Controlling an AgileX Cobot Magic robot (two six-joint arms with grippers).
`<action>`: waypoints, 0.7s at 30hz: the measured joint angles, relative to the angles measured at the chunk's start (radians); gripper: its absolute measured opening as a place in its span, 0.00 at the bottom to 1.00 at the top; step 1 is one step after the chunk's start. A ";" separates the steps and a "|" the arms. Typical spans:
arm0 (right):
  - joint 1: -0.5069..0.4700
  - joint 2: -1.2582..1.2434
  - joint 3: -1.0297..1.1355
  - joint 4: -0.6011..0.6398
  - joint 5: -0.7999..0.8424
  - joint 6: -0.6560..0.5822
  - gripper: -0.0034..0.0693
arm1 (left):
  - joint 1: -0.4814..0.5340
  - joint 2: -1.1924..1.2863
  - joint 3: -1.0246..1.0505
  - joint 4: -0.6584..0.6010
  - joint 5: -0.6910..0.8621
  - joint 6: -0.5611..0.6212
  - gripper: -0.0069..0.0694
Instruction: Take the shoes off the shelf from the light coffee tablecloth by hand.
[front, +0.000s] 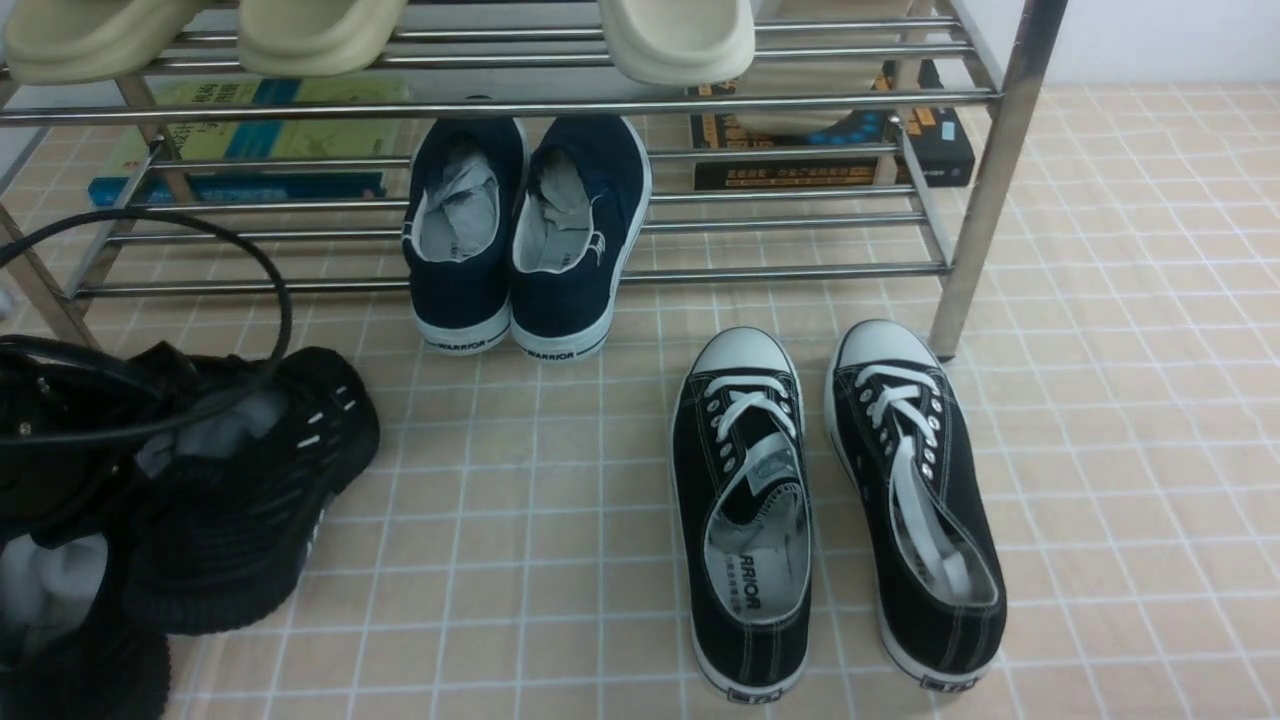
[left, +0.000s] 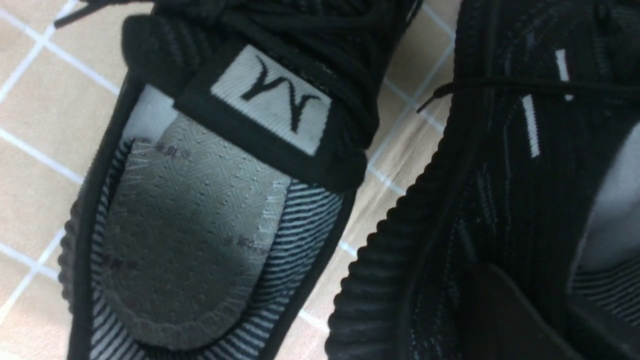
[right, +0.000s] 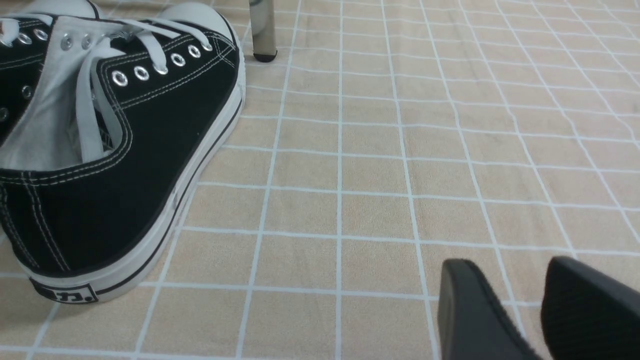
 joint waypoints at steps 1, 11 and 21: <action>0.000 0.000 0.000 0.000 0.000 0.000 0.38 | 0.000 0.001 0.000 -0.003 -0.005 -0.001 0.12; 0.000 0.000 0.000 0.000 0.000 0.000 0.38 | 0.000 0.054 0.000 -0.013 0.033 0.012 0.17; 0.000 0.000 0.000 0.000 0.000 0.000 0.38 | 0.000 0.047 -0.032 -0.025 0.140 0.093 0.46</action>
